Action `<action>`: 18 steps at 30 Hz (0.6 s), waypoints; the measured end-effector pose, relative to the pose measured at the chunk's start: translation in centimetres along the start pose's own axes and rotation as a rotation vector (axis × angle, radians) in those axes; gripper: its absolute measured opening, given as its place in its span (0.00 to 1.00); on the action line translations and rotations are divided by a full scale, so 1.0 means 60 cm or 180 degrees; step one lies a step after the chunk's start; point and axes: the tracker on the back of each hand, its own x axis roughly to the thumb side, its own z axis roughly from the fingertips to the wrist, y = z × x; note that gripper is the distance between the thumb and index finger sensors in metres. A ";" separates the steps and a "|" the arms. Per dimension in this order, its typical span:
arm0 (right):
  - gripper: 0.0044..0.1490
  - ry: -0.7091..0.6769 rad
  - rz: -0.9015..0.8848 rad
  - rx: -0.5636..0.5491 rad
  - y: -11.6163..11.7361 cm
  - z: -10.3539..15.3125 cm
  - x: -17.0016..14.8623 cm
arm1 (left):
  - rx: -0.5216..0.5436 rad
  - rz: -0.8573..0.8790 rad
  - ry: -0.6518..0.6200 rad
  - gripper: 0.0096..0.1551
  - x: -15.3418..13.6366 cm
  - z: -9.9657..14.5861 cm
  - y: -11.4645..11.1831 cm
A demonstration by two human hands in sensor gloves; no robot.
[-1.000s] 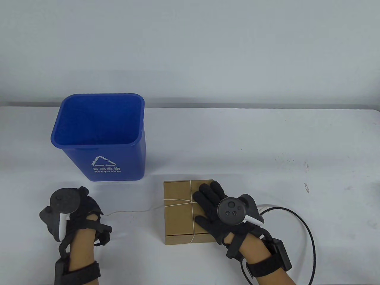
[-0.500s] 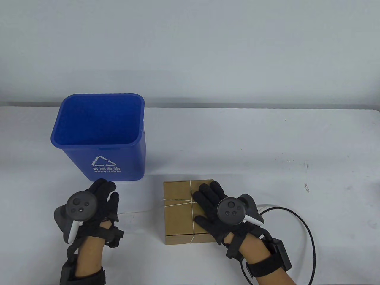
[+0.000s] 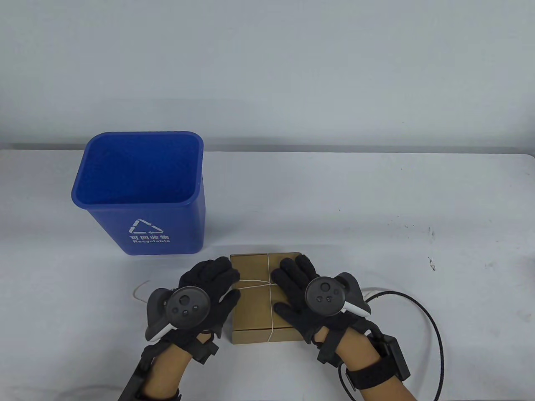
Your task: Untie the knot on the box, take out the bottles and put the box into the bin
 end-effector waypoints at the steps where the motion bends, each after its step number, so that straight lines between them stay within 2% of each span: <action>1: 0.48 0.0002 0.0003 -0.0002 0.000 0.000 0.000 | -0.0052 -0.0034 -0.0037 0.32 0.009 -0.007 -0.003; 3: 0.48 0.0004 0.0010 -0.0005 0.000 -0.001 0.000 | -0.0114 -0.0028 -0.0118 0.34 0.019 -0.021 -0.008; 8: 0.48 0.0004 0.0028 -0.0027 0.000 -0.001 0.001 | -0.0580 0.0284 -0.0143 0.42 0.028 -0.047 -0.031; 12: 0.47 0.0015 0.0043 -0.0064 -0.001 -0.002 0.002 | -0.0781 0.0264 -0.0160 0.47 0.015 -0.042 -0.063; 13: 0.47 0.0028 0.0060 -0.0076 -0.003 -0.003 0.004 | -0.0928 0.0267 -0.0144 0.48 0.012 -0.039 -0.071; 16: 0.44 0.0067 0.0165 -0.0122 -0.009 -0.006 0.011 | -0.0761 0.0266 -0.0199 0.49 0.008 -0.029 -0.078; 18: 0.41 0.0114 0.0293 -0.0183 -0.015 -0.010 0.017 | -0.0811 0.0238 -0.0197 0.49 0.010 -0.027 -0.081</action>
